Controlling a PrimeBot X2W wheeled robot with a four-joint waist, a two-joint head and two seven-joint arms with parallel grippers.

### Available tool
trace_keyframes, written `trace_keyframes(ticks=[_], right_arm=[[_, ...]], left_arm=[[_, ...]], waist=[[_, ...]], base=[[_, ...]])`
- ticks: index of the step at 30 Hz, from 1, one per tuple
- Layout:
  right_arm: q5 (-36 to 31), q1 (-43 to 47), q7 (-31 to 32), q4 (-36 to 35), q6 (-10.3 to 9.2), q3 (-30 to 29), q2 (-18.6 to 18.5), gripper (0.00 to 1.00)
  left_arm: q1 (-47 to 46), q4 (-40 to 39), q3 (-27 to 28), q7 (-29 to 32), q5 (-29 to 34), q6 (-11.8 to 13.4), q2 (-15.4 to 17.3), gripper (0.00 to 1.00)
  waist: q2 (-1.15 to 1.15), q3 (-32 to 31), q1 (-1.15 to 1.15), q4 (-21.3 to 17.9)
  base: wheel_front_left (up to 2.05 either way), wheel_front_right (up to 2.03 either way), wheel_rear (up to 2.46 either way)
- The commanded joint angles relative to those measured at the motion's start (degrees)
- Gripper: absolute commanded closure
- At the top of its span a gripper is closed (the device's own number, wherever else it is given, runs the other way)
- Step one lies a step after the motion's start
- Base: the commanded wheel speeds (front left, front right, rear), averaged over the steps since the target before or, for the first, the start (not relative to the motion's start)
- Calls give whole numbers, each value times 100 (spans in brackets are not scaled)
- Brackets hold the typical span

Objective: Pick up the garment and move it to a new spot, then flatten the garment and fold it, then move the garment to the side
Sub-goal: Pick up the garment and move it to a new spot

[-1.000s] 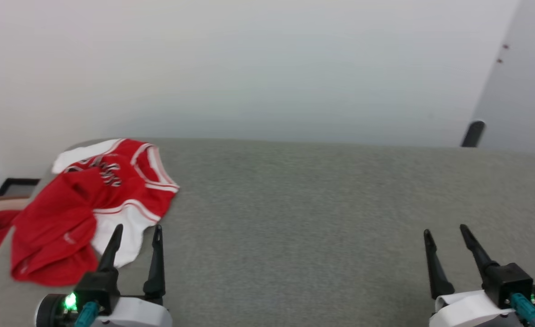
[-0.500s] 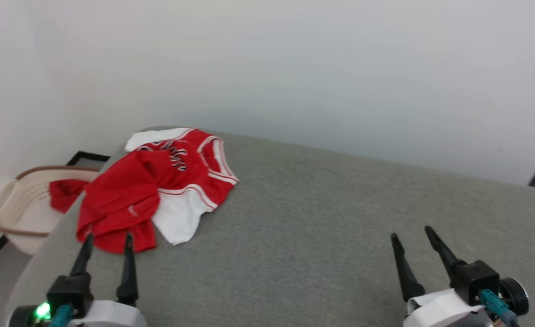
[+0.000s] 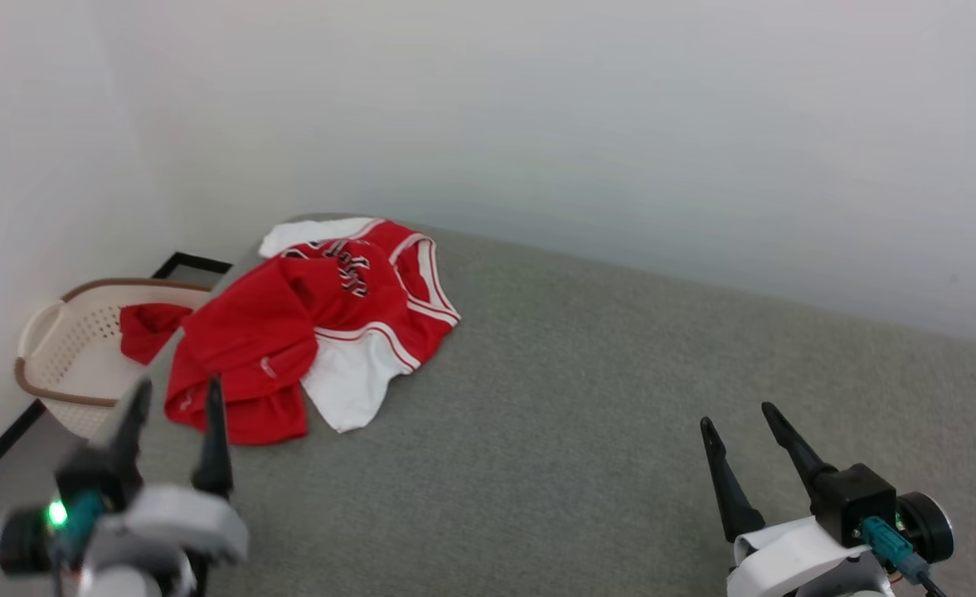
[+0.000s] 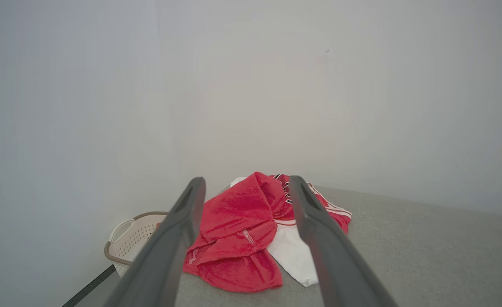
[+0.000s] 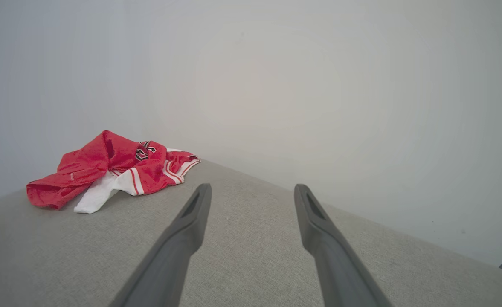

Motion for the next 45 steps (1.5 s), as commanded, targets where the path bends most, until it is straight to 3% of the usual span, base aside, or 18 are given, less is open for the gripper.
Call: trace_keyframes(ticks=[1,7,9,26,31,37,45], right_arm=[[-50,-83,44,-43,2,-19,-24,0],[-72,-184,188,-268,1,-6,-194,0],[-70,-298,266,-464,1,-46,-305,0],[-35,-776,447,-1188,1,-96,-541,0],[11,-879,526,-1382,1,-64,-561,0],[63,-996,689,-1649,1,-61,-620,0],[124,-1070,986,-2130,1,-65,-685,0]], left_arm=[[-351,130,-4,158,-159,-63,111,0],[-1357,507,-39,1120,-667,-152,527,0],[-1911,727,-64,1635,-866,-180,862,0],[-4231,2510,-440,4093,-1755,-187,1784,0],[-4637,3114,-525,4778,-1736,-85,1946,0],[-5007,3567,-637,5132,-1673,119,1969,0],[-5239,4178,-740,5456,-1699,186,1915,0]], waist=[[0,219,0,-179],[0,742,0,-537],[0,1147,0,-739],[0,2786,0,-1482],[0,3100,0,-1618],[0,3442,0,-1750],[0,3846,0,-1909]], base=[[0,0,0],[0,0,0],[0,0,0],[0,0,0],[0,0,0],[0,0,0],[0,0,0]])
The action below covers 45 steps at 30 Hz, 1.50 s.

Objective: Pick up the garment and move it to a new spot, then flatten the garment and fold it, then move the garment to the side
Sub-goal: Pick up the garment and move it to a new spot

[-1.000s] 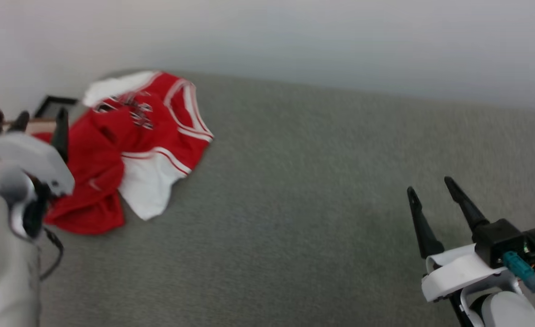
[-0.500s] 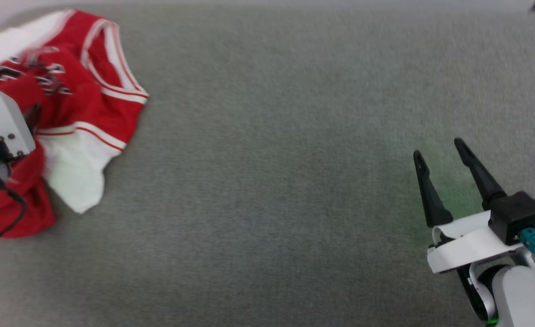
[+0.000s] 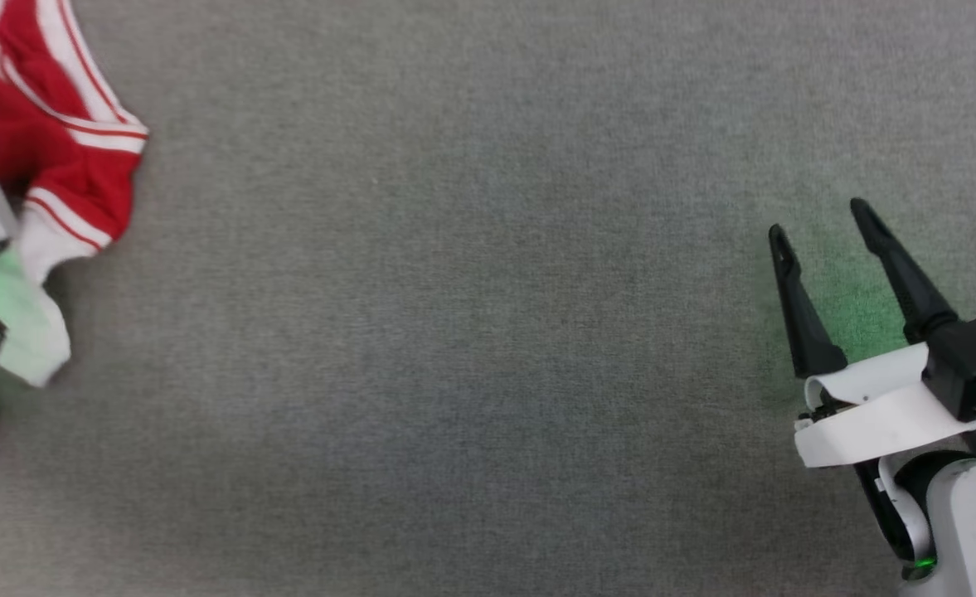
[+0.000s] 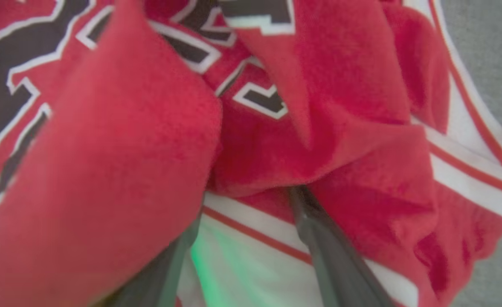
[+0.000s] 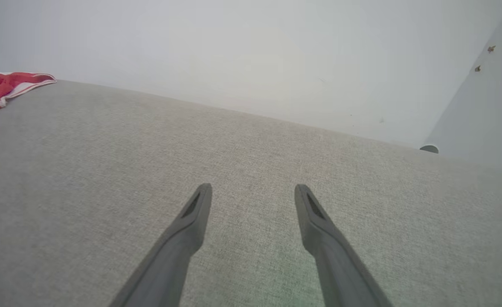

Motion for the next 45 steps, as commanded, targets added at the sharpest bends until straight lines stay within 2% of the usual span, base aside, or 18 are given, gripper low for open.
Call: trace_keyframes(ticks=[1,7,8,9,10,17,23,32,37,45], right_arm=[[46,-53,57,-116,0,-5,-24,0],[86,-68,197,-316,0,-46,-51,0],[85,-54,217,-326,0,-54,-55,0],[89,-35,219,-327,0,-59,-53,0],[96,-14,242,-325,0,-54,-41,0],[151,126,256,-203,0,-7,-30,0],[244,329,218,4,0,36,8,0],[328,769,175,258,0,-22,150,0],[366,1038,123,362,0,-56,238,0],[391,1393,130,365,0,-195,378,0]], left_arm=[[118,236,-61,53,7,35,-170,0],[58,872,-69,-48,-117,-83,-261,0],[66,966,-77,-75,-139,-99,-319,18],[66,1043,-71,-130,-172,-119,-378,74],[53,1105,-72,-189,-178,-136,-419,100],[-217,1156,-197,-594,-161,-270,-393,100],[-583,985,-386,-976,-3,-301,-120,100],[-793,720,-828,-1649,112,-351,-87,100],[-805,421,-1204,-1951,115,-358,-78,100],[-879,-445,-1771,-2265,-225,-355,-134,100]], waist=[[0,271,0,-169],[0,418,0,-183],[0,401,0,-166],[0,370,0,-146],[0,325,0,-124],[0,-215,0,74],[0,-868,0,214],[0,-1834,0,404],[0,-2352,0,480],[0,-2917,0,607]], base=[[0,0,0],[0,0,0],[0,0,0],[0,0,0],[0,0,0],[0,0,0],[0,0,0],[0,0,0],[0,0,0],[0,0,0]])
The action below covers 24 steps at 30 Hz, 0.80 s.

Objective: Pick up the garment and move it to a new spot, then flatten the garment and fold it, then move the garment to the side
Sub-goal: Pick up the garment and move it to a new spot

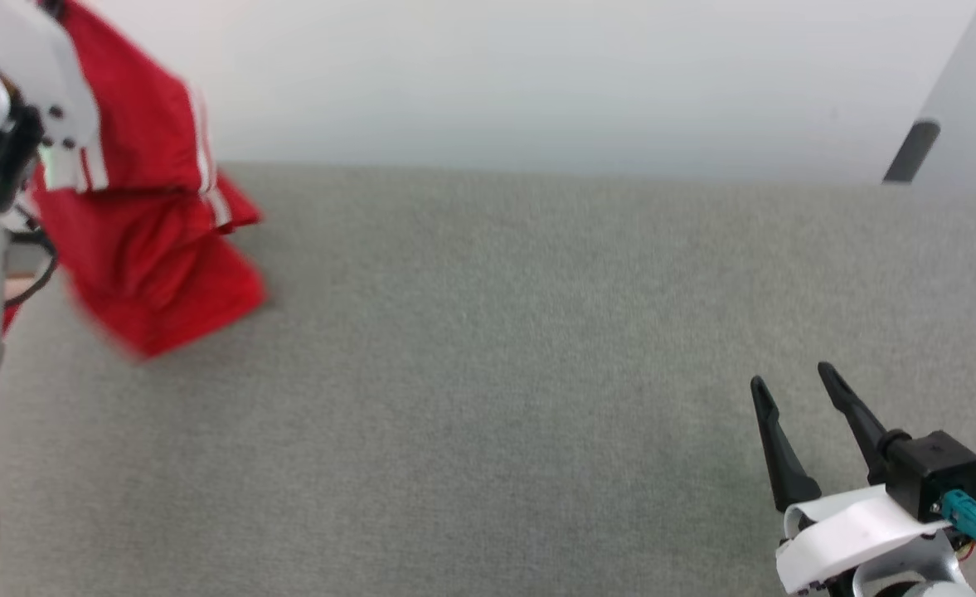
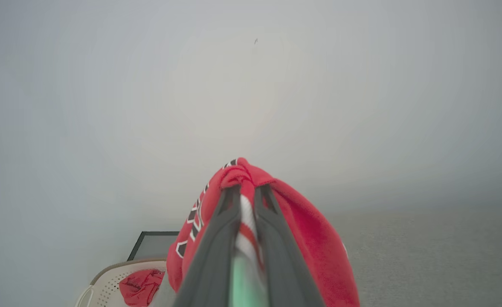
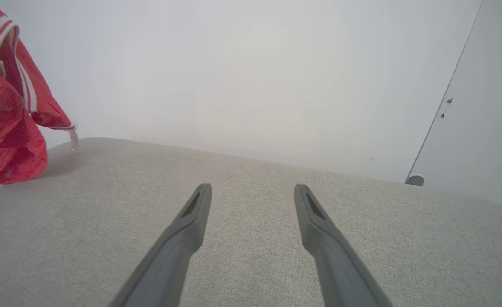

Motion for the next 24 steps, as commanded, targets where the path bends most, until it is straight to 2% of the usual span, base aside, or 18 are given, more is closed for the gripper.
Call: trace_keyframes(ticks=[1,11,17,24], right_arm=[[50,100,-6,-18,0,-21,37,0],[-103,294,-60,-134,0,-507,100,0],[-248,406,-28,-203,0,-955,120,0],[-360,540,-40,-271,0,-1585,146,0]], left_arm=[[-48,-145,-78,11,-109,-12,-7,100],[254,-1606,-546,535,-1190,-13,-95,100],[495,-2345,-623,833,-1549,-11,-243,100],[826,-3284,-778,1319,-1779,248,-495,100]], waist=[[0,-406,0,153],[0,-573,0,-49],[0,-588,0,-294],[0,-535,0,-729]], base=[[0,0,0],[0,0,0],[0,0,0],[0,0,0]])
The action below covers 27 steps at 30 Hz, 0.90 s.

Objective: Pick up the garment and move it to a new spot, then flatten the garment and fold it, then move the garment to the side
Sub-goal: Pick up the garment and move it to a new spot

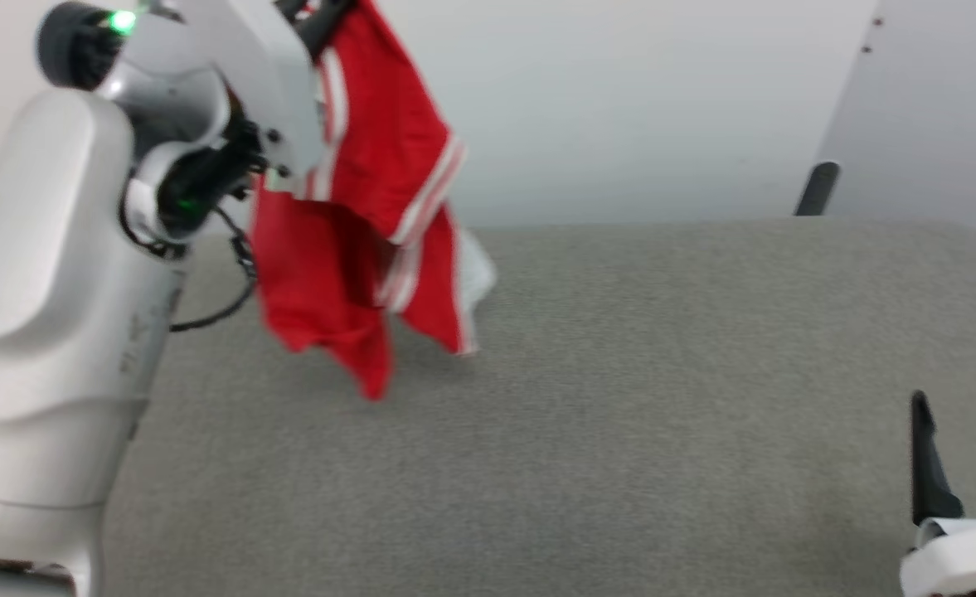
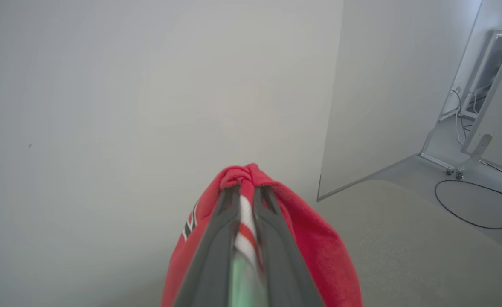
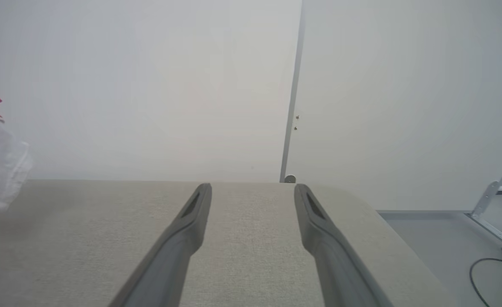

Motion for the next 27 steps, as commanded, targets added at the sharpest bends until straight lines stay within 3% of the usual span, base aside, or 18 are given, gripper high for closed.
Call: trace_keyframes(ticks=[1,8,15,27], right_arm=[[-39,98,-17,-13,0,-45,27,0],[-158,196,64,-186,0,-415,131,0],[-115,97,-32,-84,0,-423,181,0],[126,-67,-269,388,0,-326,191,0]], left_arm=[[43,-50,7,-2,-24,39,-24,100],[257,-813,-220,324,-170,331,-393,100],[566,-1121,-573,544,-97,450,-553,100],[1650,-888,-959,757,-76,425,-68,100]], waist=[[0,39,0,-198],[0,169,0,-594],[0,387,0,-864],[0,669,0,-1002]], base=[[0,0,0],[0,0,0],[0,0,0],[0,0,0]])
